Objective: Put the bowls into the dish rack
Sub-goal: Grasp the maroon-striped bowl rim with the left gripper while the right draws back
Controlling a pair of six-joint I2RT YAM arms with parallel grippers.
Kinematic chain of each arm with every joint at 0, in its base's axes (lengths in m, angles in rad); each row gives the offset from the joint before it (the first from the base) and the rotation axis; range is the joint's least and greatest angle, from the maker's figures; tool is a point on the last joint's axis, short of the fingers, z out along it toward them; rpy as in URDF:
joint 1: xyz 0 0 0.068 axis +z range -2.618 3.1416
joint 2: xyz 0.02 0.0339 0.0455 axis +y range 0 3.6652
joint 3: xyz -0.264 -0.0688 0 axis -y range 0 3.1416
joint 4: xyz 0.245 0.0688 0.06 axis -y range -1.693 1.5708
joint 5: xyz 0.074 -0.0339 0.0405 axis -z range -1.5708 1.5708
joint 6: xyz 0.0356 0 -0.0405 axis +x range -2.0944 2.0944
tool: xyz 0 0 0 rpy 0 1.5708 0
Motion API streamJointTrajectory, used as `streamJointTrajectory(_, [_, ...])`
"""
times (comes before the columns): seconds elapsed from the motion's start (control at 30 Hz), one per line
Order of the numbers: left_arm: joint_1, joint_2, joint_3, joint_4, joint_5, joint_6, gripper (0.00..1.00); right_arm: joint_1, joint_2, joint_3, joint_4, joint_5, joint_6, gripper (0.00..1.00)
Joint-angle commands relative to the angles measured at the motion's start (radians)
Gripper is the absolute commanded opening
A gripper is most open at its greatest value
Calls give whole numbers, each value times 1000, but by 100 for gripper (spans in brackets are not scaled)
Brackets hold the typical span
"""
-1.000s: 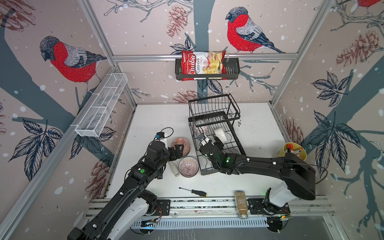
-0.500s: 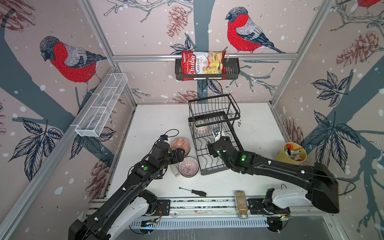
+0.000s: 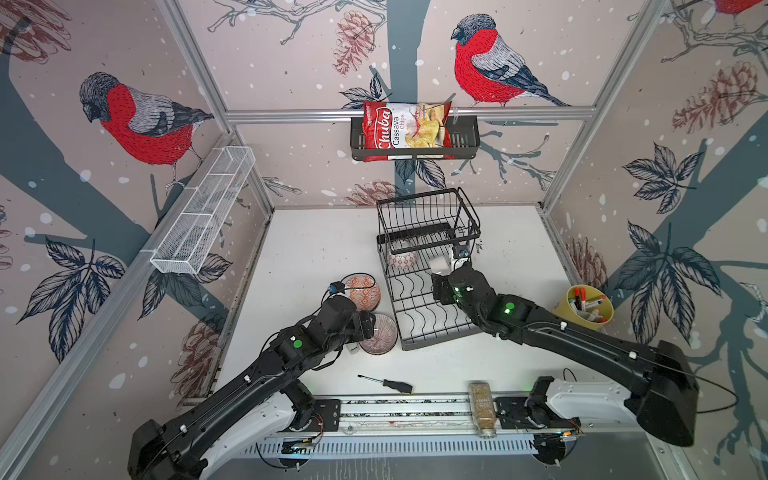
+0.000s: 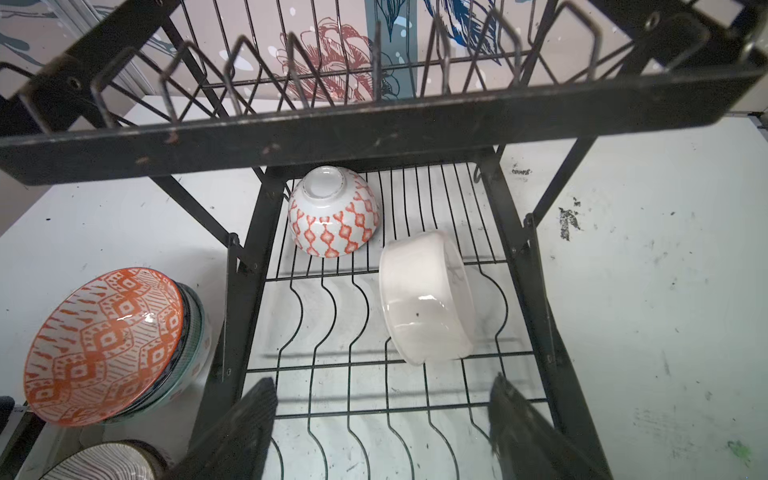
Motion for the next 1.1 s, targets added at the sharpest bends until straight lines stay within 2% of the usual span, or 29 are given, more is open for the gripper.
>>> streamJointTrajectory(0.0, [-32,27,4,-36,-47,-50,77,-5,6,15,-32,8,34,80])
streamJointTrajectory(0.17, [-67,98,14,-41,-64,-69,68,-12,8,11,-35,6,33,80])
streamJointTrajectory(0.5, [-69,163,30,-51,-65,-64,60,-21,16,-5,-12,-4,19,80])
streamJointTrajectory(1.07, [-69,237,32,-73,-94,-45,38,-28,27,1,3,-24,3,80])
